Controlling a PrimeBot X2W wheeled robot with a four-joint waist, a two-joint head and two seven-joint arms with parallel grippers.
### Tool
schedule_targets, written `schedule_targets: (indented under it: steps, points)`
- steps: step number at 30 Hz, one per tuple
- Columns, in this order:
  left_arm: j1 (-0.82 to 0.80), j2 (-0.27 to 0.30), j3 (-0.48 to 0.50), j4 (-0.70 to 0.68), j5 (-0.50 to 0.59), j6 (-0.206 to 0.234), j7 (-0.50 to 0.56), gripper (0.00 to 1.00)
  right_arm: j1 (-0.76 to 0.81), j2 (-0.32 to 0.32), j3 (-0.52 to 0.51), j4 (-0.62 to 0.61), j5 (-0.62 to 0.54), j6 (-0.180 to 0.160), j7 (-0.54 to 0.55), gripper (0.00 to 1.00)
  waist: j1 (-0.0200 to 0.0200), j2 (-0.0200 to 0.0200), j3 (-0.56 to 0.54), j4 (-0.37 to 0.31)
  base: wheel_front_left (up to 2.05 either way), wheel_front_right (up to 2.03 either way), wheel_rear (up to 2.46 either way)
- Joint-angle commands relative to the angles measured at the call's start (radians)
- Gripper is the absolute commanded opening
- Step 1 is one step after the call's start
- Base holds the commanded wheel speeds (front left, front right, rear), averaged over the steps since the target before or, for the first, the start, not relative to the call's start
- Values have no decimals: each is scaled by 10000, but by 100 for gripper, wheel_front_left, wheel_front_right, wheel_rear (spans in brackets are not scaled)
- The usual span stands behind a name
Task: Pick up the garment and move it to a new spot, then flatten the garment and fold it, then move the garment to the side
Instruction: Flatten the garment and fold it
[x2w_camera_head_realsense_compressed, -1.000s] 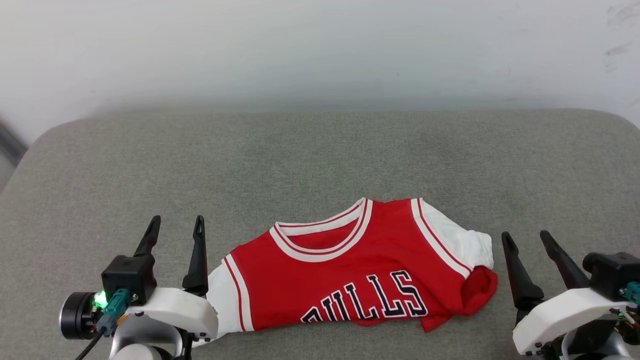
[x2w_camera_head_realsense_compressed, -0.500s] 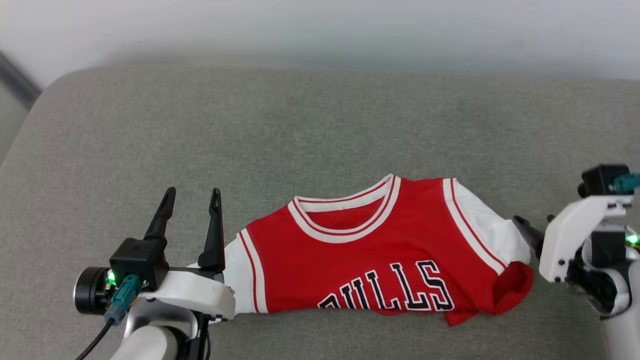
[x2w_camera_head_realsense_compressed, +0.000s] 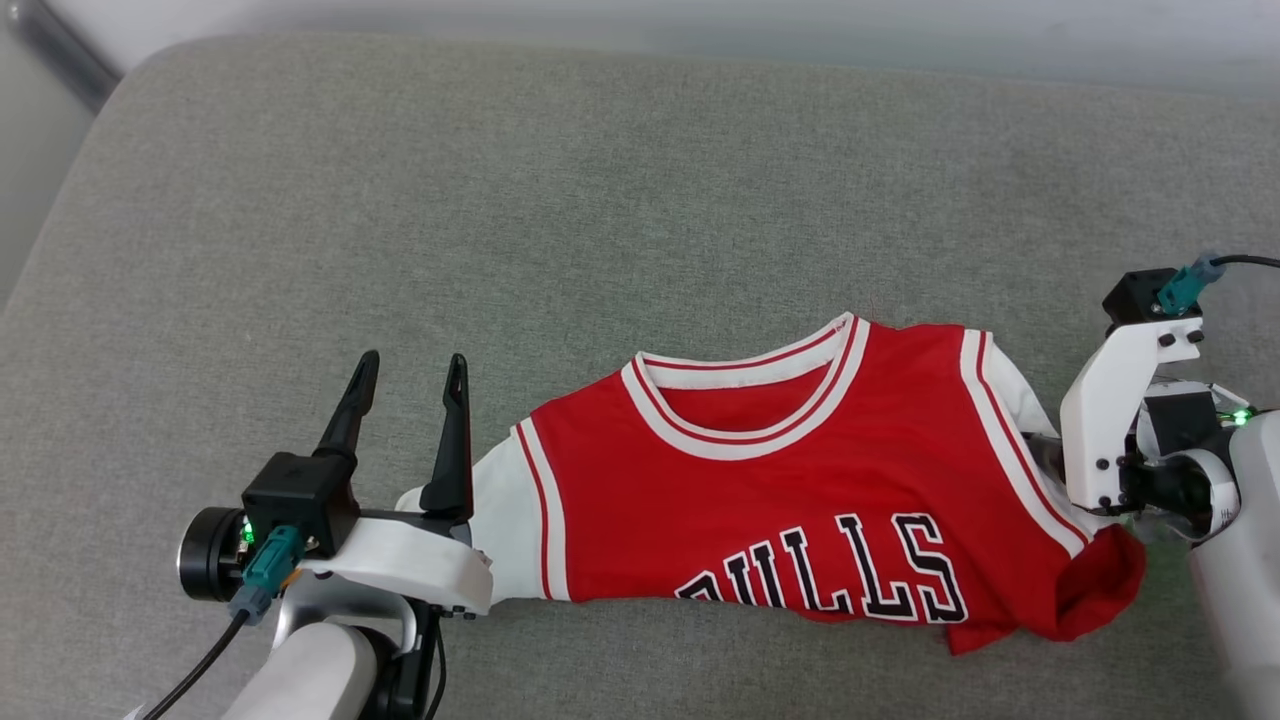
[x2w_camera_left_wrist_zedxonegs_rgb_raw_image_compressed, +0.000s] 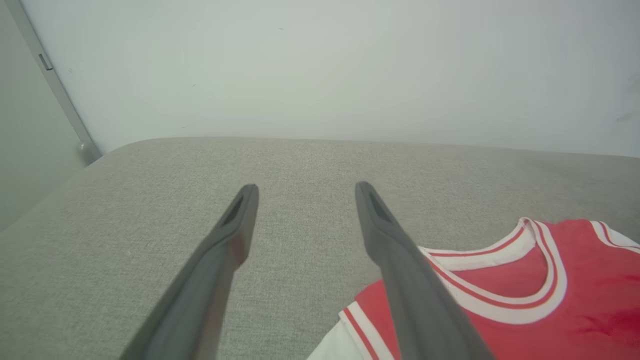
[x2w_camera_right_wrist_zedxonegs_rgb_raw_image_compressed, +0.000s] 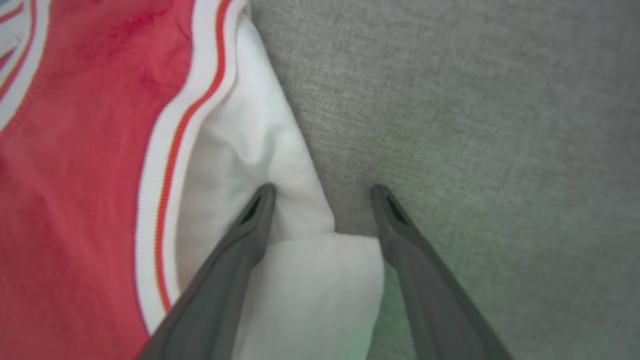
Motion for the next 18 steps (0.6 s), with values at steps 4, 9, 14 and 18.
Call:
schedule_targets:
  steps: [4,9,14,18]
  points:
    - [-2,-22,41,248,-164,-69,-46,100,357,238,193,913,178,-7,452,0,0,0,-60,-21,0,0,0]
    - [210,203,151,541,-550,-237,353,100,-32,89,330,417,175,-7,-530,0,0,0,-380,-260,0,0,0]
    - [175,797,252,686,-1412,-691,1976,100,55,15,141,-80,332,-5,-953,0,0,0,-697,-519,0,0,0]
    - [24,1472,323,844,-2443,-1284,3794,100,263,43,27,-677,279,-5,-1052,0,0,0,-762,-837,0,0,0]
